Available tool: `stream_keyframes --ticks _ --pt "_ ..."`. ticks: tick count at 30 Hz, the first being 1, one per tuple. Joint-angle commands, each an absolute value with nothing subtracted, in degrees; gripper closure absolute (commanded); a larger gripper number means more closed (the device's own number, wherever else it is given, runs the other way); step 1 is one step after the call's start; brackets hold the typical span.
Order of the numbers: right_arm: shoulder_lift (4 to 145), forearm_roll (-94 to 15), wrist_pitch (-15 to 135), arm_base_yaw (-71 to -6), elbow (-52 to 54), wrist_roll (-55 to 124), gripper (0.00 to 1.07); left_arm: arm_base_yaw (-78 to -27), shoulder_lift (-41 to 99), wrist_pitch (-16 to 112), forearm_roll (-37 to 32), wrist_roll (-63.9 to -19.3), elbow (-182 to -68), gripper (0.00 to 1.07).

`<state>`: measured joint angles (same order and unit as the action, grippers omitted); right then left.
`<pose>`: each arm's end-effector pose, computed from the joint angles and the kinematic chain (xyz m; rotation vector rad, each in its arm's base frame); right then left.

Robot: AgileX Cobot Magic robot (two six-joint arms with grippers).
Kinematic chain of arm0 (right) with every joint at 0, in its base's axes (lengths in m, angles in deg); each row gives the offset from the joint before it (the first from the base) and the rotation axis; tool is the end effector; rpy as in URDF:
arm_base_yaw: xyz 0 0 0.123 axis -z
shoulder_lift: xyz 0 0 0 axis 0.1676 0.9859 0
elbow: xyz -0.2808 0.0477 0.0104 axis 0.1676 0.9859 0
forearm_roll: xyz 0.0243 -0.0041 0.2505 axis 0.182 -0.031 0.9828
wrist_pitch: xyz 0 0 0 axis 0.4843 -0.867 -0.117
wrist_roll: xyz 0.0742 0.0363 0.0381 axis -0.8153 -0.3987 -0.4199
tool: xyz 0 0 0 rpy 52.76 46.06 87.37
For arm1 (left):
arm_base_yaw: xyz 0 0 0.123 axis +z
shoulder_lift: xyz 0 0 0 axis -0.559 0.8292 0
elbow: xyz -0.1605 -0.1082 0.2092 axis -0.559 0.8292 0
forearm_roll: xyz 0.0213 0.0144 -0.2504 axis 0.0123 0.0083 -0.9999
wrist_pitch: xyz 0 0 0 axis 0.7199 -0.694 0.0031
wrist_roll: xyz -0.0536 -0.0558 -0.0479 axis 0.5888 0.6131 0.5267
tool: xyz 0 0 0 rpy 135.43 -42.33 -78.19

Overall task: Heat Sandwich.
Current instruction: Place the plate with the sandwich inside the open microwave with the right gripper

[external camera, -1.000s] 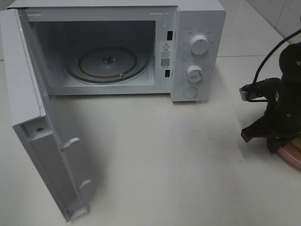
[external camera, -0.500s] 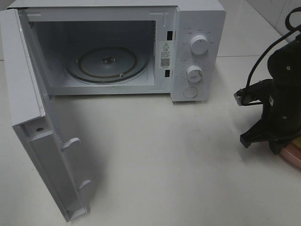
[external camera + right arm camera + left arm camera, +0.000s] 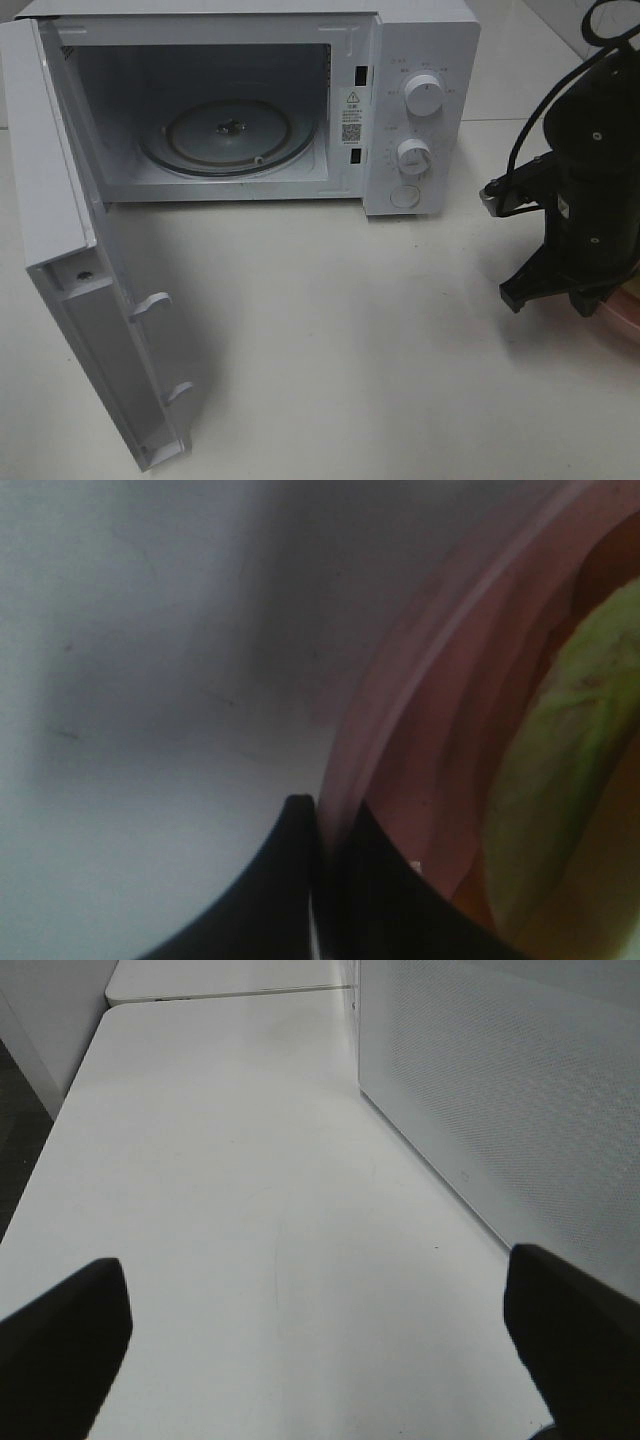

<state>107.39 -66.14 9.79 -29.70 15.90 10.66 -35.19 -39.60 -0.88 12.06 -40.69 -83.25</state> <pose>0.2869 0.0727 0.1478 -0.5022 2.9597 -0.4897 -0.0045 0.0001 0.2780 0.0721 2.0274 0.0182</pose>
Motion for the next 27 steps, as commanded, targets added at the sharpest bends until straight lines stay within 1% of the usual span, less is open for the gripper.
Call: stream_keyframes --ticks 1,12,20,27 --pt "105.5 -67.57 7.5 -30.73 16.24 10.44 1.07 -35.19 -41.09 -0.25 12.06 -40.46 -82.96 0.1" --pt "97.25 -67.11 6.59 -36.64 21.69 10.89 1.07 -35.19 -41.09 -0.25 12.06 -40.46 -82.96 0.1" --pt "94.04 -66.88 4.92 -39.79 22.37 10.89 1.07 -35.19 -41.09 -0.25 12.06 -40.46 -82.96 0.1" --pt "92.27 -66.71 2.92 -44.89 22.43 11.75 1.07 -35.19 -41.09 -0.25 12.06 -40.46 -82.96 0.1"
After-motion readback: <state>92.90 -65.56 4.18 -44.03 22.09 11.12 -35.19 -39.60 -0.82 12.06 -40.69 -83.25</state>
